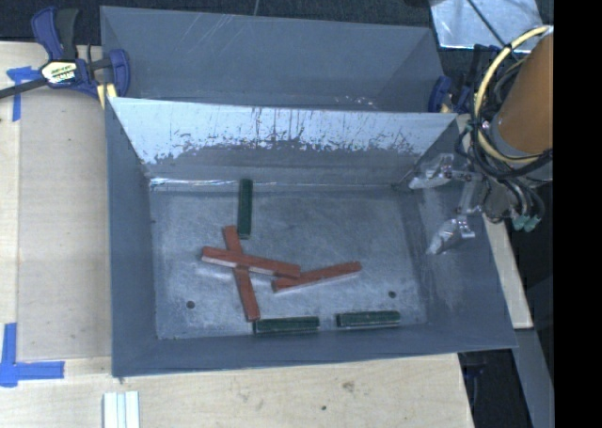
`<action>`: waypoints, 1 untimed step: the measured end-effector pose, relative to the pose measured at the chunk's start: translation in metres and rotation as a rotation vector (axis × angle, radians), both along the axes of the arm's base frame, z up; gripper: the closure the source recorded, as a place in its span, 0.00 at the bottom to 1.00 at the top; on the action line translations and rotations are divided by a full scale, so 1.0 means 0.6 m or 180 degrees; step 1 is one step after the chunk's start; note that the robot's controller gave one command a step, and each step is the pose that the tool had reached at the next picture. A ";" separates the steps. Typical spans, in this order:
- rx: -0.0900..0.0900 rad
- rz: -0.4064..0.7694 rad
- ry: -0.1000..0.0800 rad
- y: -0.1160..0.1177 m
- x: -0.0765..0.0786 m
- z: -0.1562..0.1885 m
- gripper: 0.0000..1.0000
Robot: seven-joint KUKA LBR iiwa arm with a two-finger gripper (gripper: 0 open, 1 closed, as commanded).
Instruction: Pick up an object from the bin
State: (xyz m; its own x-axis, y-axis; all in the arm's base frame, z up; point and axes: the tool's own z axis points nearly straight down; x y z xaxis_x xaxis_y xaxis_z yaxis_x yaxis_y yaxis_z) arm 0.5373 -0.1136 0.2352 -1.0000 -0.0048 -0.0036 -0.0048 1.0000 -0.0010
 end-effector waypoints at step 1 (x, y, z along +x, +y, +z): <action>0.0000 0.0000 0.0000 0.000 0.000 0.000 0.00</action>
Offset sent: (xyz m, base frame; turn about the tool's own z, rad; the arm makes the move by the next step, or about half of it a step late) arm -0.0083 0.0620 -0.1325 -0.1095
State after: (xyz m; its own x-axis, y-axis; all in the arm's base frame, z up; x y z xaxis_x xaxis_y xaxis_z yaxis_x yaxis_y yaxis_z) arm 0.5373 -0.1136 0.2352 -1.0000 -0.0049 -0.0036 -0.0049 1.0000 -0.0010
